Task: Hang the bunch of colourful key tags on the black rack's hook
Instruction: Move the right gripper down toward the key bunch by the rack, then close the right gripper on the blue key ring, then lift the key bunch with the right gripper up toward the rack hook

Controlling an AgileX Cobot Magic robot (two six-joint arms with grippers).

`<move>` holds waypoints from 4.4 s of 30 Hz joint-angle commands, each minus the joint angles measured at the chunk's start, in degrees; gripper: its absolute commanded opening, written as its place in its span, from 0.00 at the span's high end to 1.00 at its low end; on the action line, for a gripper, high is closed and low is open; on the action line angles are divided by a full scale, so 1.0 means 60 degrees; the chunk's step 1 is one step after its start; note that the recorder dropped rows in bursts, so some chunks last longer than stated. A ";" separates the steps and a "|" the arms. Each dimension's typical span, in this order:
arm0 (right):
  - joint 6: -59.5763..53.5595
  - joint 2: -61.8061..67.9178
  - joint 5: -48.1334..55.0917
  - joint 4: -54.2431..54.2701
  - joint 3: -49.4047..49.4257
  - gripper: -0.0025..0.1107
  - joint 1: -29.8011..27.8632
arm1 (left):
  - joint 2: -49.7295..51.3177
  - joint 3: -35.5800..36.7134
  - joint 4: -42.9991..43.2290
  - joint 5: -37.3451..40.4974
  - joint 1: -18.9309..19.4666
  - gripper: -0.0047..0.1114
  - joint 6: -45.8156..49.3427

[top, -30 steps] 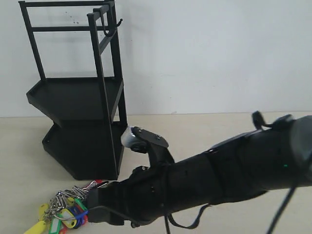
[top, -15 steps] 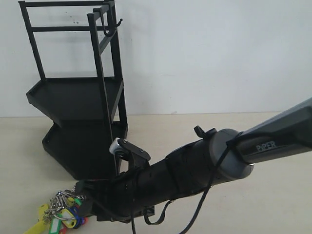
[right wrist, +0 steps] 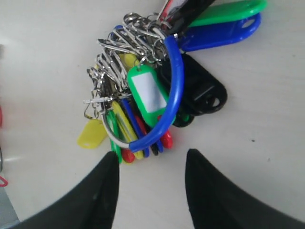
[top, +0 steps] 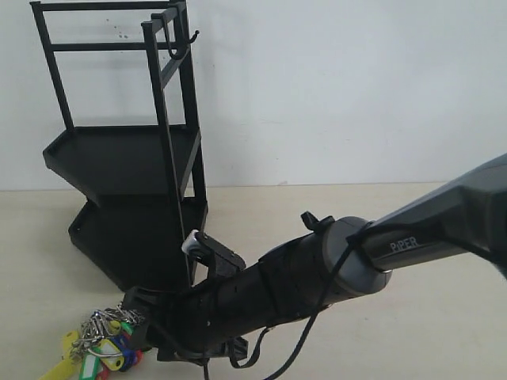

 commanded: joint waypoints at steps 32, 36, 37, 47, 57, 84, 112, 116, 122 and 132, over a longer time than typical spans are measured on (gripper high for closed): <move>0.0859 0.0707 -0.1106 0.0011 -0.1230 0.60 0.0362 | -0.0020 -0.0013 0.0047 -0.0075 -0.0006 0.92 0.0033; 0.0896 0.0942 -0.1121 0.0011 -0.1434 0.60 0.0385 | -0.0020 -0.0013 0.0047 -0.0075 -0.0006 0.92 0.0033; 0.0945 0.1092 -0.1191 0.0011 -0.1434 0.60 0.0385 | -0.0020 -0.0013 0.0047 -0.0075 -0.0006 0.92 0.0033; 0.0717 0.1202 -0.1531 0.0011 -0.1434 0.69 0.0385 | -0.0020 -0.0013 0.0047 -0.0075 -0.0006 0.92 0.0033; -0.0031 0.0815 -0.0837 0.0011 -0.1434 0.98 0.0385 | -0.0020 -0.0013 0.0047 -0.0075 -0.0006 0.92 0.0033; -0.0710 -0.2366 -0.0143 -0.1073 -0.0239 0.98 0.0366 | -0.0020 -0.0013 0.0047 -0.0075 -0.0006 0.92 0.0033; 0.2607 -0.7250 -0.0950 -0.7350 0.1960 0.98 0.0337 | -0.0020 -0.0013 0.0047 -0.0075 -0.0006 0.92 0.0033; 0.1501 -0.7255 -0.0313 -0.7633 0.1898 0.98 0.0618 | -0.0020 -0.0013 0.0047 -0.0075 -0.0006 0.92 0.0033; 0.1706 -0.7320 -0.0212 -0.8106 0.1717 0.98 0.0730 | -0.0020 -0.0013 0.0047 -0.0075 -0.0006 0.92 0.0033; 0.4079 -0.7540 -0.1076 -0.8928 0.1742 0.98 0.0325 | -0.0020 -0.0013 0.0047 -0.0075 -0.0006 0.92 0.0033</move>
